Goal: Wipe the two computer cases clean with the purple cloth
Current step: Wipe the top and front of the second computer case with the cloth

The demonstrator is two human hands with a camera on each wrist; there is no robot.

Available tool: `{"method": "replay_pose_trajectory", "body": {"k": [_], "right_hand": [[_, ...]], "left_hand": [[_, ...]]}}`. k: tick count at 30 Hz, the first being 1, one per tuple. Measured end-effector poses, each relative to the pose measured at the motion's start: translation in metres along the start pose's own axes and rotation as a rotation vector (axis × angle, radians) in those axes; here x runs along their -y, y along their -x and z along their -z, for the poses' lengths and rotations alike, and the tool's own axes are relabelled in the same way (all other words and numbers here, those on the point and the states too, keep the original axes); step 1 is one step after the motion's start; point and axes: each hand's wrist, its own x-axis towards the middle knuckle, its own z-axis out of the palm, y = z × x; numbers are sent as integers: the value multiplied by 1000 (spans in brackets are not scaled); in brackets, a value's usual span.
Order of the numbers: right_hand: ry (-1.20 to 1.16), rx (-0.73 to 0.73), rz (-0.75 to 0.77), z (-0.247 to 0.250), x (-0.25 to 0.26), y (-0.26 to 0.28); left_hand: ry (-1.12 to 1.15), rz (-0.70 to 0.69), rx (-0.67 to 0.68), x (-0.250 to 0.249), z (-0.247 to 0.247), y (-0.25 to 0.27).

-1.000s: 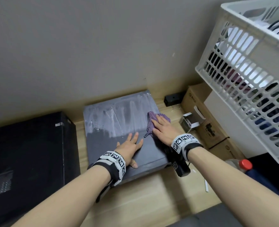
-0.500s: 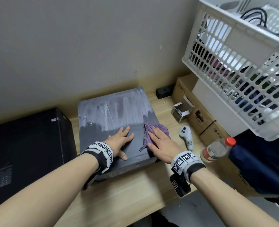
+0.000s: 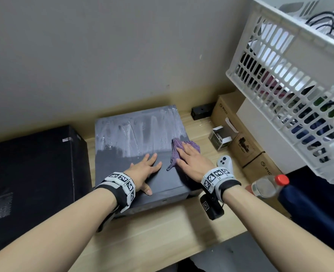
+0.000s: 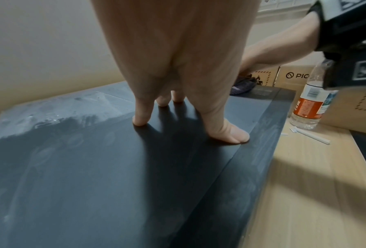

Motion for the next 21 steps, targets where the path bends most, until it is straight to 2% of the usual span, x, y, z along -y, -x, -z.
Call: {"method": "replay_pose_trajectory", "body": {"k": [6,10,16,21], "right_hand": [[37,9,16,15,-3,-66],[53,16,24,22,-6,-84],[23,22,5,20,-1,-72],[-6,-27,39,6,4,-17]], "left_hand": [[18,5,-8,2,-4,-1],[9,9,-2,0,-4,-2],[44,10,-5,1,-4,-2],[64,-3,-28,3,-6,-5]]}}
